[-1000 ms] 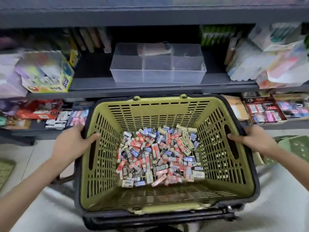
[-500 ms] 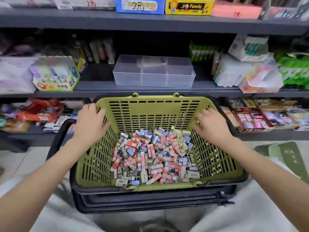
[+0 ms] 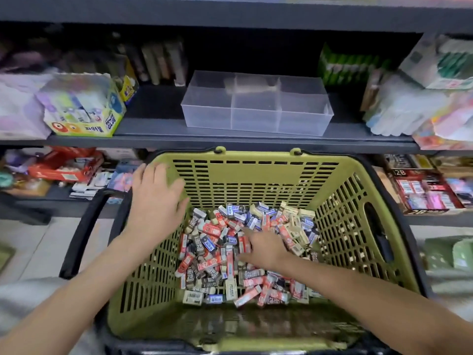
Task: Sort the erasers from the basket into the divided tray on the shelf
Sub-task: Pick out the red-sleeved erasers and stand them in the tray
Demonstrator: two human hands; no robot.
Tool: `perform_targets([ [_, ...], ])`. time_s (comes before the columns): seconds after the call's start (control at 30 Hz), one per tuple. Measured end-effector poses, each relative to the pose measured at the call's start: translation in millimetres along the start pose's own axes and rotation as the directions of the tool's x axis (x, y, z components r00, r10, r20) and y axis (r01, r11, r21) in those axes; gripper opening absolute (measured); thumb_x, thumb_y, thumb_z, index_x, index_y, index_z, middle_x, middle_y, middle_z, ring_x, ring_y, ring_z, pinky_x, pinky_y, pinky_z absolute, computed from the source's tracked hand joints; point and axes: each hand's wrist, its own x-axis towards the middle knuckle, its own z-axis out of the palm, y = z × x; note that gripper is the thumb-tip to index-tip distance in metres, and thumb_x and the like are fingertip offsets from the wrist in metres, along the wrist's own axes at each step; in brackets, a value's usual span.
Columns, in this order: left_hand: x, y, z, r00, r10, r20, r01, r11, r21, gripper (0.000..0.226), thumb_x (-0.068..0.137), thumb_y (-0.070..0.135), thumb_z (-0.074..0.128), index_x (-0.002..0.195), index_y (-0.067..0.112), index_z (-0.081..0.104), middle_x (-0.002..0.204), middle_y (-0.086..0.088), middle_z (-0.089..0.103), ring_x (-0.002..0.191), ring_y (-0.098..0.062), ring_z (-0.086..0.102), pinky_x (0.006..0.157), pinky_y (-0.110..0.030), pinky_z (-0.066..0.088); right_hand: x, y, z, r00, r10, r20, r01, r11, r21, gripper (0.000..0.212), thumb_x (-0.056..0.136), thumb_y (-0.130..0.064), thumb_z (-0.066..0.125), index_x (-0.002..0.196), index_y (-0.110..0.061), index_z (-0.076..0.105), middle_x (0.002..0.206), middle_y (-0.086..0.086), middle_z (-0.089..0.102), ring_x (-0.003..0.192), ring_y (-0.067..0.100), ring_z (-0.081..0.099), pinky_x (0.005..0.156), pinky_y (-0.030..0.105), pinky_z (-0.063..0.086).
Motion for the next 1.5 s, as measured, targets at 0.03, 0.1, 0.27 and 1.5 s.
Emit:
perform_targets([
  [0.03, 7, 3, 1, 1.0, 0.028, -0.006, -0.029, 0.999, -0.027, 0.026, 0.068, 0.017, 0.08, 0.085, 0.0, 0.069, 0.112, -0.03, 0.057, 0.11, -0.049, 0.051, 0.098, -0.059, 0.031, 2, -3, 6, 1.0, -0.001, 0.0, 0.001, 1.0, -0.023, 0.083, 0.08, -0.065, 0.055, 0.142, -0.016, 0.031, 0.055, -0.003, 0.048, 0.046, 0.008, 0.047, 0.037, 0.02, 0.038],
  [0.1, 23, 11, 2, 0.998, 0.069, 0.005, -0.068, 0.994, -0.082, 0.025, 0.076, 0.023, 0.075, 0.092, 0.003, 0.07, 0.116, -0.025, 0.057, 0.114, -0.044, 0.05, 0.101, -0.057, 0.031, 8, -7, 15, 0.999, 0.043, -0.023, -0.044, 0.999, -0.019, 0.089, 0.075, -0.072, 0.053, 0.144, -0.02, 0.028, 0.055, -0.005, 0.045, 0.045, 0.007, 0.043, 0.037, 0.019, 0.031],
  [0.27, 47, 37, 13, 0.985, 0.163, 0.055, -0.144, 0.957, -0.253, 0.027, 0.087, 0.033, 0.063, 0.103, 0.011, 0.069, 0.114, -0.01, 0.059, 0.114, -0.031, 0.045, 0.102, -0.044, 0.034, 19, -3, 22, 0.996, 0.087, -0.013, -0.078, 0.939, 0.336, 0.073, 0.073, -0.055, 0.07, 0.136, -0.027, 0.045, 0.076, -0.014, 0.062, 0.062, 0.0, 0.057, 0.048, 0.008, 0.037],
  [1.5, 24, 73, 75, 0.551, 0.17, 0.817, 0.799, -0.389, -0.458, 0.03, 0.082, 0.031, 0.066, 0.101, 0.012, 0.054, 0.057, 0.001, 0.059, 0.048, -0.011, 0.055, 0.055, -0.025, 0.049, -38, 53, 8, 0.987, 0.087, 0.138, -0.106, 0.984, 0.14, 0.095, 0.067, -0.04, 0.079, 0.143, -0.029, 0.023, 0.141, 0.006, 0.035, 0.123, 0.025, 0.041, 0.101, 0.032, 0.036],
])
